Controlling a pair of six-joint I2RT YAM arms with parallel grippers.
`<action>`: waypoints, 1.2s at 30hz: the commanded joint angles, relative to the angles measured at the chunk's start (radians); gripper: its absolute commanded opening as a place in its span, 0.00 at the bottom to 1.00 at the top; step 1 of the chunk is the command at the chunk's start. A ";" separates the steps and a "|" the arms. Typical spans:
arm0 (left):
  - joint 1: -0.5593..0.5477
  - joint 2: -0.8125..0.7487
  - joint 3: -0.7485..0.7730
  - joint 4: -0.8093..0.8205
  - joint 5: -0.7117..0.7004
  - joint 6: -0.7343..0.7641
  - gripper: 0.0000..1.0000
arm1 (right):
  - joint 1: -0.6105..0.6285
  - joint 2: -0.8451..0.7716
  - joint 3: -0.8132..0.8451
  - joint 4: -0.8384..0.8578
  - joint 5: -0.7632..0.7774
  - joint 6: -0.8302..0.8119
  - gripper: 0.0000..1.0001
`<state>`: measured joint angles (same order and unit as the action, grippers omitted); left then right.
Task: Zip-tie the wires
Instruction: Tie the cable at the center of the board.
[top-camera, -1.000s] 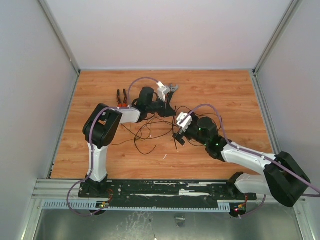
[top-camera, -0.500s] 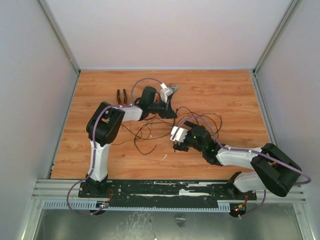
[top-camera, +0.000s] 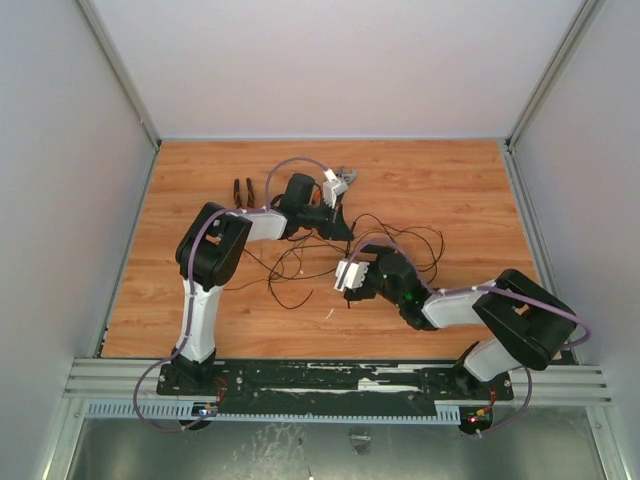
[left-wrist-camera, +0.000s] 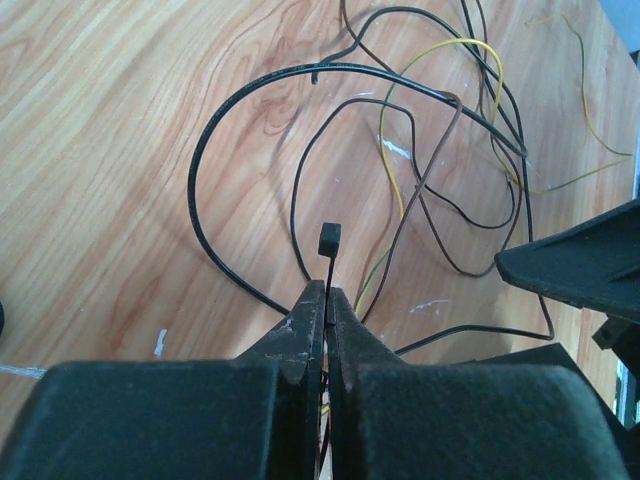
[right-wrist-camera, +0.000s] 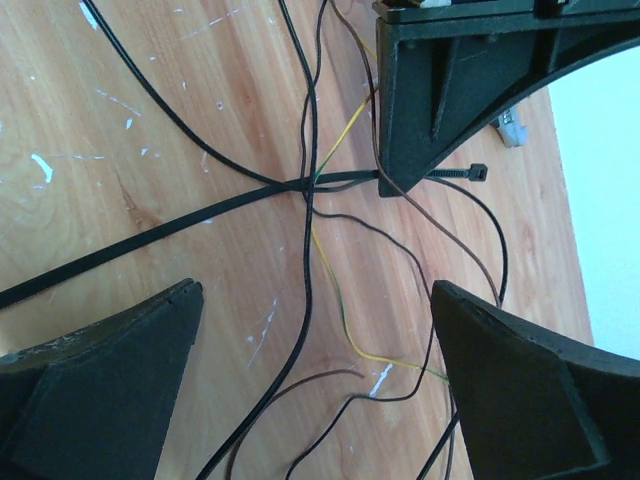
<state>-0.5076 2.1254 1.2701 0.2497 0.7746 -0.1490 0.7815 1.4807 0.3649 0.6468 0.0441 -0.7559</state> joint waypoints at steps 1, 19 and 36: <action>-0.008 0.011 0.031 -0.008 0.051 0.011 0.00 | 0.008 0.051 -0.009 0.109 0.024 -0.083 0.99; -0.007 -0.005 0.124 -0.171 0.150 0.034 0.00 | 0.007 0.183 0.047 0.179 0.040 -0.243 0.99; -0.007 0.012 0.136 -0.172 0.165 0.020 0.00 | 0.061 0.244 0.011 0.315 0.089 -0.315 0.99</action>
<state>-0.5076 2.1265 1.3750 0.0792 0.9146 -0.1310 0.8181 1.6981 0.3988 0.9367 0.1169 -1.0420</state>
